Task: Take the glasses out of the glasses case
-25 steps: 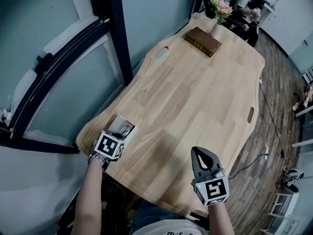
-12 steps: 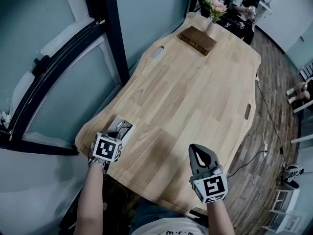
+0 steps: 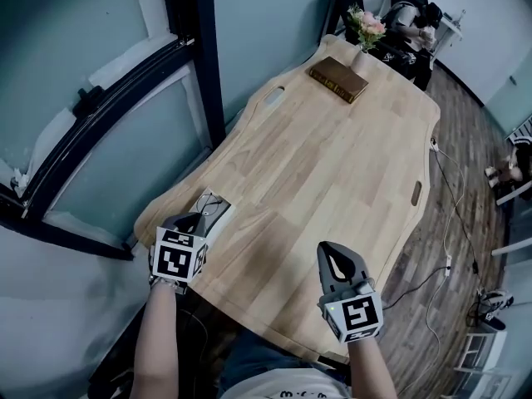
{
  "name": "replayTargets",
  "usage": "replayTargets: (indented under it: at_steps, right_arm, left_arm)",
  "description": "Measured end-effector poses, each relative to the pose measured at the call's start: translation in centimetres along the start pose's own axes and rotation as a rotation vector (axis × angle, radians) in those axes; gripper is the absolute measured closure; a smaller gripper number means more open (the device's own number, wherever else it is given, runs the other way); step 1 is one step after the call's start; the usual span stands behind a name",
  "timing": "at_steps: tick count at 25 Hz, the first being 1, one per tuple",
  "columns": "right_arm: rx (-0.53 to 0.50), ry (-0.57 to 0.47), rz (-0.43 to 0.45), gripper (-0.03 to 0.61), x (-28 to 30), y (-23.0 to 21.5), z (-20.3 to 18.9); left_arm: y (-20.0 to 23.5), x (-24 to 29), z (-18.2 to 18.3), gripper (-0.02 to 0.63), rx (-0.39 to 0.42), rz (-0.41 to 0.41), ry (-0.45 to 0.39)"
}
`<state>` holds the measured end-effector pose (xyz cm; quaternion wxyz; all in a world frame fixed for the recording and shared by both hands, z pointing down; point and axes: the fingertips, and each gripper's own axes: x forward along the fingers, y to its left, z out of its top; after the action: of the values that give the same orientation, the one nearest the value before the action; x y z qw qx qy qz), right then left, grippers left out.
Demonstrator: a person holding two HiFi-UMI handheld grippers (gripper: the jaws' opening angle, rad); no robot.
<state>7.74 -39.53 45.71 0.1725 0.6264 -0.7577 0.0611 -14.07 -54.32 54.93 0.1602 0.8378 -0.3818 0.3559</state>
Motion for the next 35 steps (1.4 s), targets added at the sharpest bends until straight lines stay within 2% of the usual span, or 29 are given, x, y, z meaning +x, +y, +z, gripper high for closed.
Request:
replayTargets:
  at_steps: [7, 16, 23, 25, 30, 35]
  right_arm:
    - [-0.018, -0.067, 0.022, 0.568, -2.9, 0.5, 2.6]
    - [0.018, -0.188, 0.080, 0.569, -7.0, 0.6, 7.2]
    - [0.043, -0.335, 0.092, 0.568, -11.0, -0.2, 11.2]
    - [0.045, -0.367, 0.095, 0.568, -12.0, -0.5, 12.0]
    - [0.012, -0.413, 0.089, 0.569, -13.9, -1.4, 13.7]
    - [-0.039, -0.472, 0.078, 0.569, -15.7, -2.1, 16.2]
  left_arm:
    - [-3.1, -6.5, 2.3, 0.591, -0.030, 0.050, -0.217]
    - [-9.3, -16.6, 5.1, 0.592, 0.019, 0.187, -0.494]
    - [-12.4, -23.6, 7.3, 0.592, -0.048, 0.273, -0.704]
    - [-12.8, -25.4, 7.8, 0.592, -0.048, 0.315, -0.747]
    - [-13.6, -29.5, 8.9, 0.592, 0.010, 0.414, -0.841]
    - [-13.8, -32.5, 10.1, 0.592, 0.034, 0.464, -0.919]
